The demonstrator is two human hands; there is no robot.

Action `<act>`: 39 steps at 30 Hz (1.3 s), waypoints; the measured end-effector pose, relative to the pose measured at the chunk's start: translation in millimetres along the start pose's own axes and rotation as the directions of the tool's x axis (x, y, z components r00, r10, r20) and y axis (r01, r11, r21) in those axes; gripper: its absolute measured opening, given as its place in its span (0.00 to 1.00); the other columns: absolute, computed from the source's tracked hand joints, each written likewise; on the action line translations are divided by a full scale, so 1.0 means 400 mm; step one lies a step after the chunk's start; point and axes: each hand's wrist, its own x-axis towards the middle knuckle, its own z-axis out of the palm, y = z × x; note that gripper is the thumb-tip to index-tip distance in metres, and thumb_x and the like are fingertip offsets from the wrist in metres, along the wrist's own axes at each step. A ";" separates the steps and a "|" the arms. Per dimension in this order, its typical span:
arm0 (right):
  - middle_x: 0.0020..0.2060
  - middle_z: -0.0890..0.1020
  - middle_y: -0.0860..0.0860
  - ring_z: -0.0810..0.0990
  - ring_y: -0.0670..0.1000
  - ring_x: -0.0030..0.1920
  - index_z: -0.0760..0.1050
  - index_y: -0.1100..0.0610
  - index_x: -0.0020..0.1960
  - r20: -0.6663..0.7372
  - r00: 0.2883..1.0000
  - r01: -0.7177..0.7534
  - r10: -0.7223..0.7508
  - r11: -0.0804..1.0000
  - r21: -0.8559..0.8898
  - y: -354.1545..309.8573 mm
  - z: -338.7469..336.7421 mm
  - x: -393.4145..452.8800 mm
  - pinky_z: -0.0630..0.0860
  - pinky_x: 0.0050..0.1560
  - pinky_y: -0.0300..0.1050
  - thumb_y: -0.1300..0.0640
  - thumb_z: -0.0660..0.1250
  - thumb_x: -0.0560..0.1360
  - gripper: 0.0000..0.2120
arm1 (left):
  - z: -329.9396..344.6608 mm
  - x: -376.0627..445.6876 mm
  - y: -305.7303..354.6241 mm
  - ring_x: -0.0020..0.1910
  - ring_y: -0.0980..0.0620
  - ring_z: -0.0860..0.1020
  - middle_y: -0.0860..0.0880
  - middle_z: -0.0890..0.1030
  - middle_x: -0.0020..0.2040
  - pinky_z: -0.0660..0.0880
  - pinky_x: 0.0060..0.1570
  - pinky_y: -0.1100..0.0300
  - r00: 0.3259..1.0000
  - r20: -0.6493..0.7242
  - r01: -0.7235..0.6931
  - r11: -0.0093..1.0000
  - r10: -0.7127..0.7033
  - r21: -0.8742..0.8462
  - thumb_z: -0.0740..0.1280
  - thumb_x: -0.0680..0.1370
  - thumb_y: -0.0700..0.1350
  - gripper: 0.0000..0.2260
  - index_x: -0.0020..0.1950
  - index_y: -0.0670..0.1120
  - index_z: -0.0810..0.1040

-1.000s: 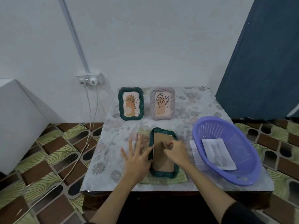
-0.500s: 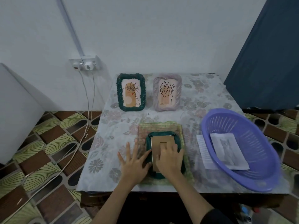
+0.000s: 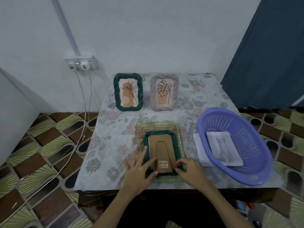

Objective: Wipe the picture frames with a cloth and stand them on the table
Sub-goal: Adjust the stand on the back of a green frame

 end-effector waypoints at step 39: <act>0.68 0.69 0.44 0.68 0.54 0.64 0.73 0.52 0.65 0.045 0.974 0.225 -0.223 0.911 -0.346 -0.069 0.045 -0.024 0.68 0.63 0.51 0.54 0.58 0.78 0.16 | -0.019 -0.029 0.047 0.64 0.54 0.65 0.54 0.70 0.60 0.59 0.59 0.59 0.992 -0.124 -0.014 0.987 0.034 0.157 0.60 0.77 0.58 0.17 0.62 0.51 0.74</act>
